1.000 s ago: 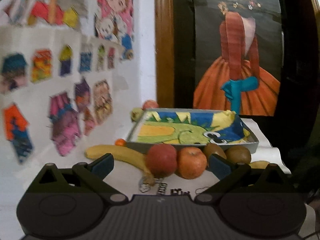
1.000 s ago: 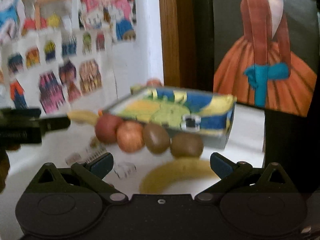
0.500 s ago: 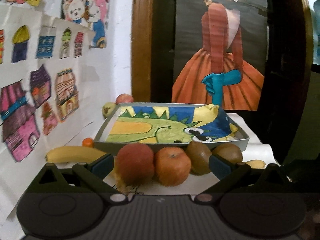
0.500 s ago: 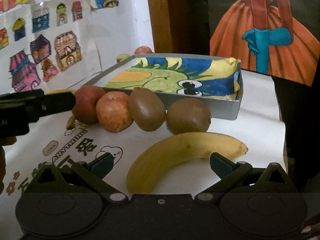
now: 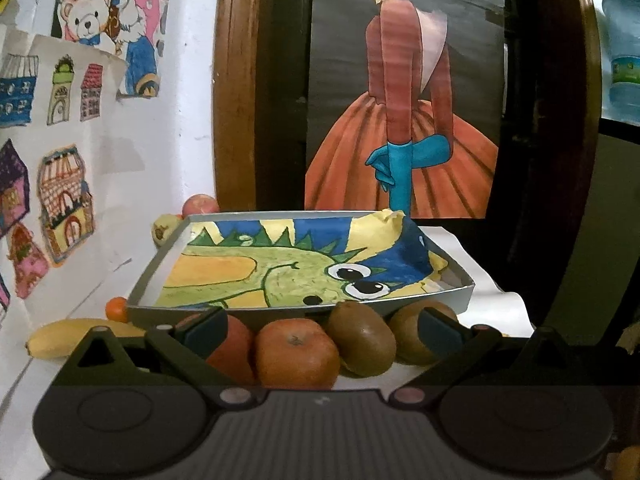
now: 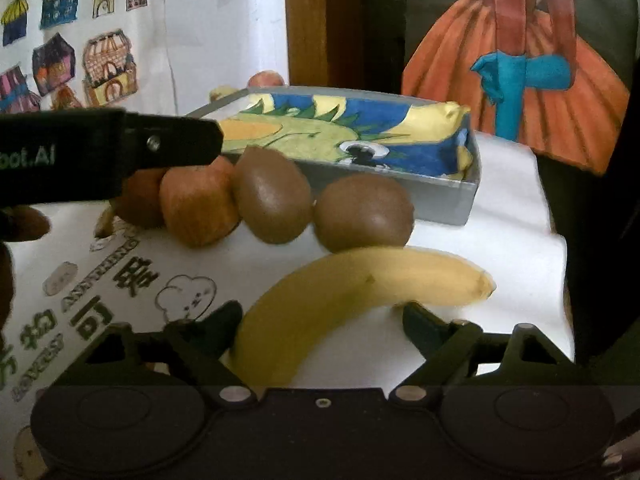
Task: Organize fruits
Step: 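Move the right tool toward the yellow banana while the left tool approaches the kiwis, then close the right tool on the yellow banana while the left tool nears a brown kiwi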
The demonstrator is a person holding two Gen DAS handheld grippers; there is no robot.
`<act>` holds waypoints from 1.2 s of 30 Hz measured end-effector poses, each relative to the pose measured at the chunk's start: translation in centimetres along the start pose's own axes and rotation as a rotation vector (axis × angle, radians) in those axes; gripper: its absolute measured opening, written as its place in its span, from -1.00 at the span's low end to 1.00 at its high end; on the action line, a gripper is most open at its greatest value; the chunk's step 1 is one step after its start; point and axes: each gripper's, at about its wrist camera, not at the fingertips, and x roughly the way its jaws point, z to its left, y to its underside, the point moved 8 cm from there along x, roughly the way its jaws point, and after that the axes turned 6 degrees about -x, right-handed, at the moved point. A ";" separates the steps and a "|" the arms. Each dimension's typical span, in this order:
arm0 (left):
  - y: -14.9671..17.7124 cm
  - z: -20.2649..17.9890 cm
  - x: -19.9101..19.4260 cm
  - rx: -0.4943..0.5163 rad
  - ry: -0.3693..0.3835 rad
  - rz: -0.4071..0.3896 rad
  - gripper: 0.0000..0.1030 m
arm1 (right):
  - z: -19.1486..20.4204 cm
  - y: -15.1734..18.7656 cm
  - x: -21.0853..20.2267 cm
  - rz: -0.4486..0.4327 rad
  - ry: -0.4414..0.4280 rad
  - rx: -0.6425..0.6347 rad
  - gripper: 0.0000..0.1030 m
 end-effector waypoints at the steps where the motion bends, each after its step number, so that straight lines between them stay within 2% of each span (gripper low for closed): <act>1: 0.1 -0.1 0.1 0.002 0.003 0.003 0.99 | -0.1 0.2 -0.2 -0.002 0.003 -0.002 0.66; 6: 0.4 -0.6 0.7 0.011 0.028 0.014 0.99 | -0.7 0.8 -1.2 -0.008 -0.018 -0.012 0.34; 8: 0.4 -1.0 0.9 0.017 0.046 0.015 0.99 | -1.0 1.1 -1.8 -0.008 -0.029 -0.015 0.06; 10: 0.4 -1.7 1.2 0.028 0.068 0.016 0.99 | -1.6 1.6 -2.6 -0.008 -0.039 -0.016 -0.11; 13: 0.5 -3.0 1.5 0.061 0.109 0.018 0.99 | -2.8 2.6 -3.8 -0.011 -0.038 -0.022 -0.13; 18: 0.7 -5.7 2.7 0.106 0.189 0.033 0.99 | -4.6 3.4 -4.3 -0.023 -0.039 -0.003 0.12; 22: 0.3 -7.3 3.8 0.103 0.222 0.041 0.99 | -4.4 2.6 -3.7 -0.055 -0.030 -0.031 0.24; 25: 0.1 -7.7 4.2 0.088 0.230 0.042 0.99 | -4.2 1.7 -2.8 -0.062 -0.059 -0.045 0.24; 27: 0.1 -8.0 4.4 0.097 0.227 0.044 0.99 | -3.8 1.3 -2.4 -0.048 -0.077 -0.068 0.20; 31: 0.1 -8.0 5.0 0.098 0.227 0.054 0.99 | -3.7 1.3 -1.9 -0.036 -0.099 -0.100 -0.18; 36: 0.2 -8.0 5.4 0.074 0.240 0.068 0.99 | -5.1 1.5 -2.4 -0.053 -0.157 -0.008 -0.25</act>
